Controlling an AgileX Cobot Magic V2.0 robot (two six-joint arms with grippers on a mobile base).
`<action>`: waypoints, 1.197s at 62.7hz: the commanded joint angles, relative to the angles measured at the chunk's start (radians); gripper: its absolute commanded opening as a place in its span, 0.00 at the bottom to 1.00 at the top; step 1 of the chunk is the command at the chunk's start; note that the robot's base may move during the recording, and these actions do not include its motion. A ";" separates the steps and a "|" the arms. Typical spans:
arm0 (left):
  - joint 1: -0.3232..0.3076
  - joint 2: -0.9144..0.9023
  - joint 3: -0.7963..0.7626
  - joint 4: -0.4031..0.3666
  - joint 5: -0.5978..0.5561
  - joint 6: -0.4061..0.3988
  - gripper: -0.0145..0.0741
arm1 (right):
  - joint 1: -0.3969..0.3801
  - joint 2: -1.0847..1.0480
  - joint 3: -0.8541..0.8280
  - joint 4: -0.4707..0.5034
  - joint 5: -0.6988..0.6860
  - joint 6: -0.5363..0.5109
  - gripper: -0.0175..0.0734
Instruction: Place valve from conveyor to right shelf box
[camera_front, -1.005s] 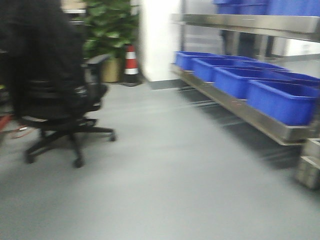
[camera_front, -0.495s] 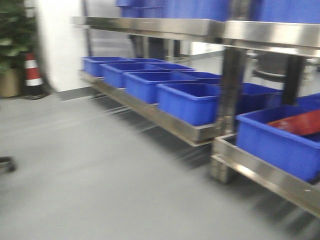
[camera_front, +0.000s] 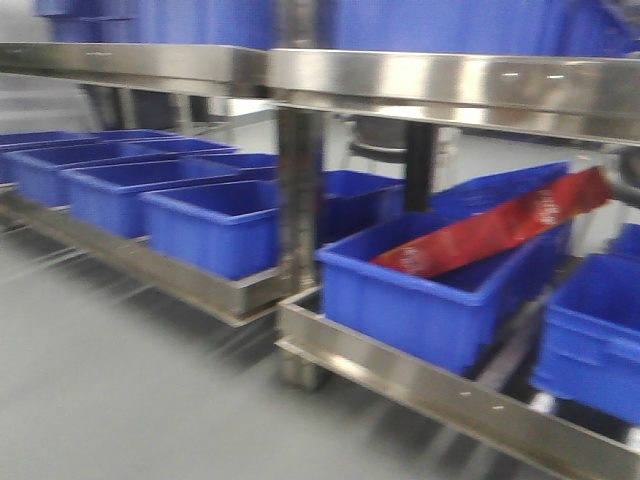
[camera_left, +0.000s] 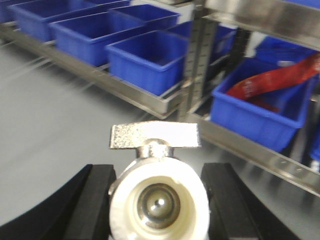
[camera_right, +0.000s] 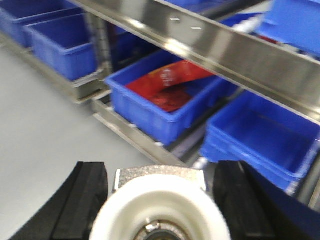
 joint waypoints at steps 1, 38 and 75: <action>-0.003 -0.007 -0.006 -0.012 -0.060 -0.001 0.04 | -0.001 -0.009 -0.010 -0.009 -0.074 -0.001 0.01; -0.003 -0.007 -0.006 -0.012 -0.079 -0.001 0.04 | -0.001 -0.009 -0.010 -0.009 -0.074 -0.001 0.01; -0.003 -0.007 -0.006 -0.012 -0.079 -0.001 0.04 | -0.001 -0.009 -0.010 -0.009 -0.074 -0.001 0.01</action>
